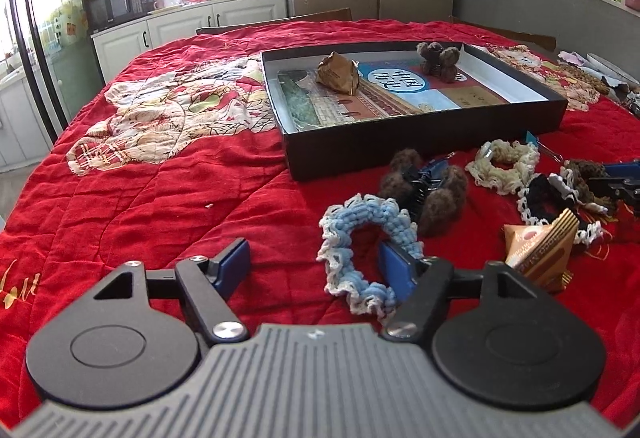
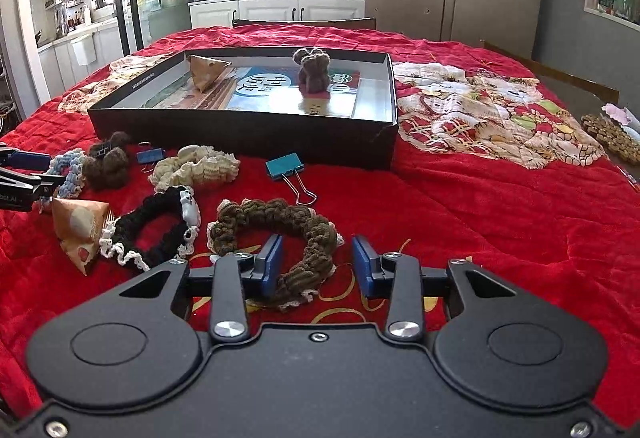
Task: Organize objects
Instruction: 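Grasp the light blue crocheted scrunchie with the left tool while the right grasps the brown braided scrunchie, then carry both scrunchies up and over the open black box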
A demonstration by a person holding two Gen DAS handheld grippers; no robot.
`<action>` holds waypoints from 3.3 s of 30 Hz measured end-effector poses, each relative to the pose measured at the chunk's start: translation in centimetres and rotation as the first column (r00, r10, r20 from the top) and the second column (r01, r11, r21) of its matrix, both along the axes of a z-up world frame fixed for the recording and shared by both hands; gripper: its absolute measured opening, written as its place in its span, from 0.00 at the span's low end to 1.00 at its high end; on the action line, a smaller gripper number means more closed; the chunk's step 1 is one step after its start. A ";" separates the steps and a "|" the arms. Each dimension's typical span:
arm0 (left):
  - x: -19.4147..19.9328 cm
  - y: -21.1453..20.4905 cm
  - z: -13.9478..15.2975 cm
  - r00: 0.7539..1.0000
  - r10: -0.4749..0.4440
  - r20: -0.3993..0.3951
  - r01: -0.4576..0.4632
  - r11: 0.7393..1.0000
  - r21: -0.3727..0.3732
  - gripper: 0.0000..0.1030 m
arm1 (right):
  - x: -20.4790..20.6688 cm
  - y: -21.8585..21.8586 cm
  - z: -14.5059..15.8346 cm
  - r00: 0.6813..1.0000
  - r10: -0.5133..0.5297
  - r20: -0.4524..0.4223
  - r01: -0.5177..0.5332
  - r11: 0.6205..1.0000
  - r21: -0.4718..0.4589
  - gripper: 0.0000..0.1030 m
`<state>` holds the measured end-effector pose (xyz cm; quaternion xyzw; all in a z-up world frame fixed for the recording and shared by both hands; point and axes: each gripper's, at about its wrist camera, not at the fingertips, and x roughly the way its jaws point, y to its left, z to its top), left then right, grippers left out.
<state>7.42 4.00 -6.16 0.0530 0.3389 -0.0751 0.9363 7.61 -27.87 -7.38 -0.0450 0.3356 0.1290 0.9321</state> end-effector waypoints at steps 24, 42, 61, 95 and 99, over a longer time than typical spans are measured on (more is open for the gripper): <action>-0.2 -0.5 0.1 0.999 -0.038 -0.009 0.038 0.999 -0.030 0.36 | -0.2 0.2 -0.1 1.000 0.008 0.012 -0.008 1.000 -0.004 0.14; -0.5 -0.2 0.6 0.999 -0.039 -0.004 0.038 0.998 -0.049 0.14 | -0.3 0.1 0.4 1.000 0.008 0.020 -0.008 1.000 -0.001 0.12; -1.8 -0.4 3.6 0.994 -0.062 0.092 0.067 0.996 -0.052 0.13 | -0.9 0.3 2.1 0.997 0.023 0.076 -0.023 1.000 0.001 0.12; 2.3 -3.2 8.7 0.968 -0.103 0.230 0.122 0.990 -0.069 0.13 | 3.0 2.1 7.8 0.972 0.051 0.229 -0.046 0.999 -0.025 0.12; 3.0 -3.6 9.1 0.965 -0.110 0.240 0.129 0.989 -0.066 0.13 | 3.8 2.5 7.9 0.971 0.056 0.233 -0.050 0.998 -0.034 0.12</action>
